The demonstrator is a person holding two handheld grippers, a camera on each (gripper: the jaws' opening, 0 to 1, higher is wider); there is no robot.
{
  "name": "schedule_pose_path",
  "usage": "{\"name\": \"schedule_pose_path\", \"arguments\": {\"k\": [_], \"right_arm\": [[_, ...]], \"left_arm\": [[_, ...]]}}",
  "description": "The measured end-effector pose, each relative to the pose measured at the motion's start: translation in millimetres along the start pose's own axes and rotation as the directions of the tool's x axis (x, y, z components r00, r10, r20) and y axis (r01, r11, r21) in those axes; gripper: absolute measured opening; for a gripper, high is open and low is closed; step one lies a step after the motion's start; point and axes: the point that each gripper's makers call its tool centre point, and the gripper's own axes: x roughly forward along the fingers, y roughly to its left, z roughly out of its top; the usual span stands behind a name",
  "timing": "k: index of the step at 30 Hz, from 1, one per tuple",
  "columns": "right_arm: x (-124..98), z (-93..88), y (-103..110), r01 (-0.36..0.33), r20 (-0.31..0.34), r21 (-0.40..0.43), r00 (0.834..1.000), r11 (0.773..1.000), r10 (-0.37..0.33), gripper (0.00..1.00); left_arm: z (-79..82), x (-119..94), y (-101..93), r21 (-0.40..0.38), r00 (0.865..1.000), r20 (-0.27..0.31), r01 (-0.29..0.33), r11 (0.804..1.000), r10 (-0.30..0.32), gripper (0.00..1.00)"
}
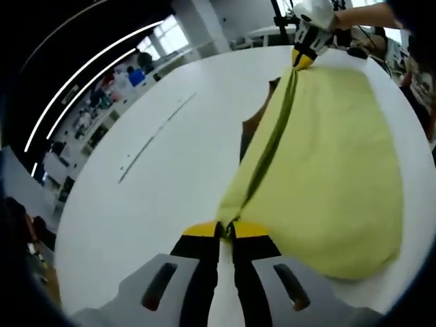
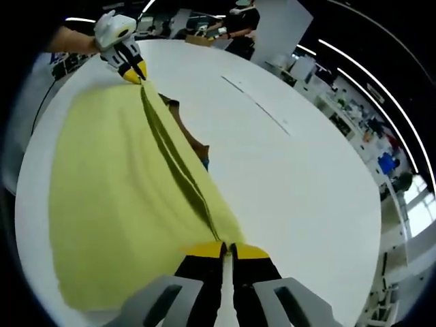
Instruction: Fold the garment on the visible template until the final outline fits inside the template.
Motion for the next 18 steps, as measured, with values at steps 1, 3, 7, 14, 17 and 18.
{"name": "schedule_pose_path", "arguments": {"k": [1,3,7,14,17,18], "right_arm": [[-1,1.1,0,0.003,-0.001,0.006,1.000,1.000,-0.003,0.00],[-3,1.2,-1,0.009,-0.001,0.001,1.000,1.000,-0.009,0.00],[-7,8.8,-6,0.025,0.028,0.023,0.999,0.999,-0.026,0.00],[-6,21.8,-25,0.077,0.076,0.140,0.993,0.987,-0.089,0.00],[0,19.5,-30,0.087,0.059,0.172,0.993,0.981,-0.098,0.00],[3,18.3,-31,0.084,0.056,0.208,0.994,0.975,-0.097,0.00]], "left_arm": [[0.7,-2,1.0,0.000,1.000,0.004,-0.003,1.000,0.003,0.01],[6.8,-6,3.7,-0.032,0.999,0.033,-0.006,0.999,0.007,0.01],[13.6,-10,15.5,-0.132,0.995,0.088,-0.027,0.991,0.039,0.01],[14.8,-3,28.9,-0.378,0.991,0.104,-0.036,0.925,0.081,0.00],[16.4,2,31.4,-0.445,0.989,0.119,-0.025,0.895,0.086,0.01],[15.8,5,33.9,-0.482,0.989,0.117,-0.026,0.876,0.094,0.01]]}}
